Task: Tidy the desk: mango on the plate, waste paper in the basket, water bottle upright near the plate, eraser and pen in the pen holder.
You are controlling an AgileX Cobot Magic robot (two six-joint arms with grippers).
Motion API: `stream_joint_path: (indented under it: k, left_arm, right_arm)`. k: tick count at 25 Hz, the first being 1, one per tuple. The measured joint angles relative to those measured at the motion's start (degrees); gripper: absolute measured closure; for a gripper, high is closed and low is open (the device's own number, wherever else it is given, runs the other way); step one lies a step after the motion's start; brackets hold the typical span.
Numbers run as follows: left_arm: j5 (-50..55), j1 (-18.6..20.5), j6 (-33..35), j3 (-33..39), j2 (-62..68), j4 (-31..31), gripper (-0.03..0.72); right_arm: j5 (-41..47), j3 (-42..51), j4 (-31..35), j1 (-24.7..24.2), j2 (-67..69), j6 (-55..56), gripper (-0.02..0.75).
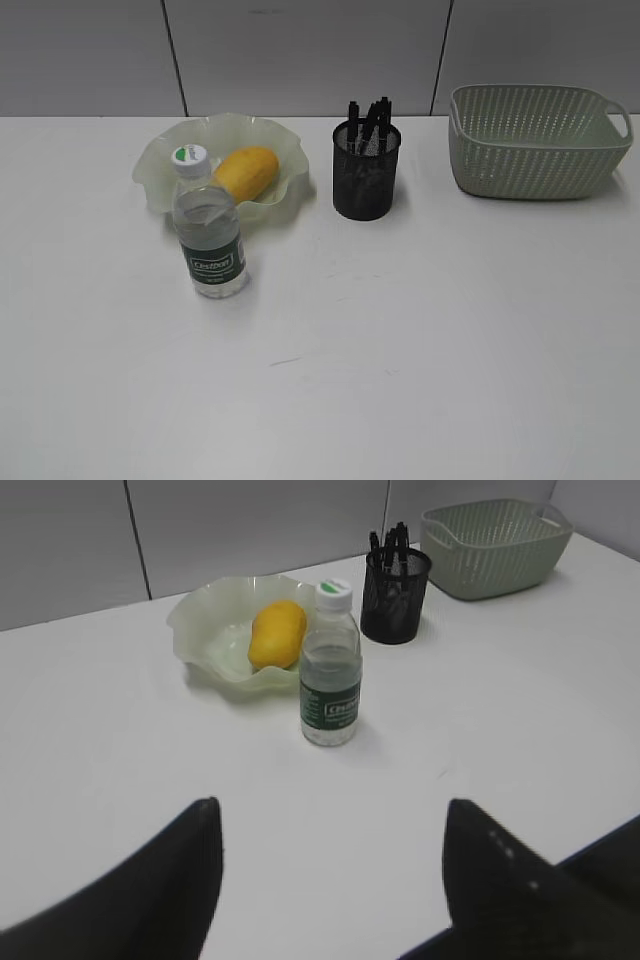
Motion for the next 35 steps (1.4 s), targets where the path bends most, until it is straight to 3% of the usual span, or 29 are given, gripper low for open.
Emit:
stream_joint_path:
  k: [13, 16, 21, 23, 35]
  left_arm:
    - [2.82, 0.64, 1.98, 1.62, -0.07, -1.41, 0.202]
    - [2.82, 6.20, 1.98, 1.62, -0.07, -1.47, 0.202]
    - [2.82, 20.12, 1.98, 1.62, -0.07, -1.41, 0.228]
    - [2.82, 23.13, 1.98, 1.62, -0.07, -1.41, 0.240]
    - [2.82, 24.34, 1.98, 1.62, -0.07, -1.41, 0.255]
  right_arm:
    - [0.00, 0.00, 0.26, -1.60, 0.00, 0.00, 0.209]
    - [0.00, 0.00, 0.26, -7.80, 0.00, 0.34, 0.218]
    - [0.00, 0.00, 0.26, -18.00, 0.00, 0.00, 0.220]
    - [0.00, 0.00, 0.26, -20.27, 0.00, 0.00, 0.220]
    - [0.00, 0.00, 0.26, -21.19, 0.00, 0.00, 0.220]
